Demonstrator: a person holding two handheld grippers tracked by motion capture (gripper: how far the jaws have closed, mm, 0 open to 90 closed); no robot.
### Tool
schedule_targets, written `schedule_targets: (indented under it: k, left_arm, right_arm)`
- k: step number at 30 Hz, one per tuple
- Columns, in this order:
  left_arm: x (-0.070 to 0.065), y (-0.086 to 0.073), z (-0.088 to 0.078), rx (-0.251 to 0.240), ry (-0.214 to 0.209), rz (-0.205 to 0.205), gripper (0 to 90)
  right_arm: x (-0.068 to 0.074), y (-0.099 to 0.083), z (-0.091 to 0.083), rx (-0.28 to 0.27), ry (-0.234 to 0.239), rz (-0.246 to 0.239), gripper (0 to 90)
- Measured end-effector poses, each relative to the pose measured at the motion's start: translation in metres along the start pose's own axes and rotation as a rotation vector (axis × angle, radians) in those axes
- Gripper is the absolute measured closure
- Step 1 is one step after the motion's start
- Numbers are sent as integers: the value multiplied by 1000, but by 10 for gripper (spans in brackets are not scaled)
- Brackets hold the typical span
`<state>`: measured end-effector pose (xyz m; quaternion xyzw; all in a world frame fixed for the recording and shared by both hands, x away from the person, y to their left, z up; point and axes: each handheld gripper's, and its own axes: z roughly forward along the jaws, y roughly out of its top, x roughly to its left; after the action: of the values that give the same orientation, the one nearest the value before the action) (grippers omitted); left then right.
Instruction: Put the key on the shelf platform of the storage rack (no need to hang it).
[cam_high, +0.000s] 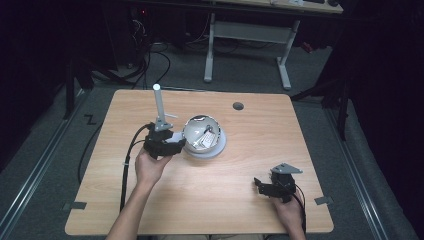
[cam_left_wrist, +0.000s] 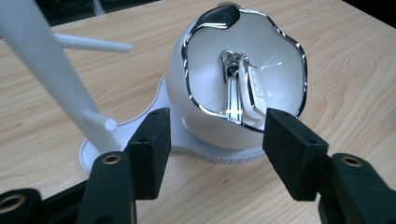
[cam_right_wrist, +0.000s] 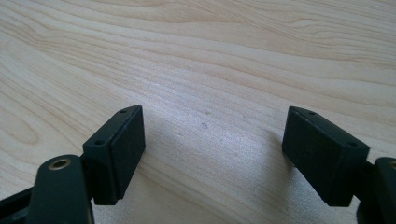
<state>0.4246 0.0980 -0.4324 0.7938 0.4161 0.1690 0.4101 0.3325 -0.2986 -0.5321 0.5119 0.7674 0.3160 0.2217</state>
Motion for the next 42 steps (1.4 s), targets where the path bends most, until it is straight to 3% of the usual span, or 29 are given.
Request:
schedule_targets:
  k: [13, 42]
  left_arm:
    - [10, -22, -17, -20, 2, -49, 423]
    - [15, -58, -49, -60, 15, -109, 419]
  right_arm:
    - [0, 0, 0, 1, 0, -1, 217]
    - [0, 0, 0, 1, 1, -2, 217]
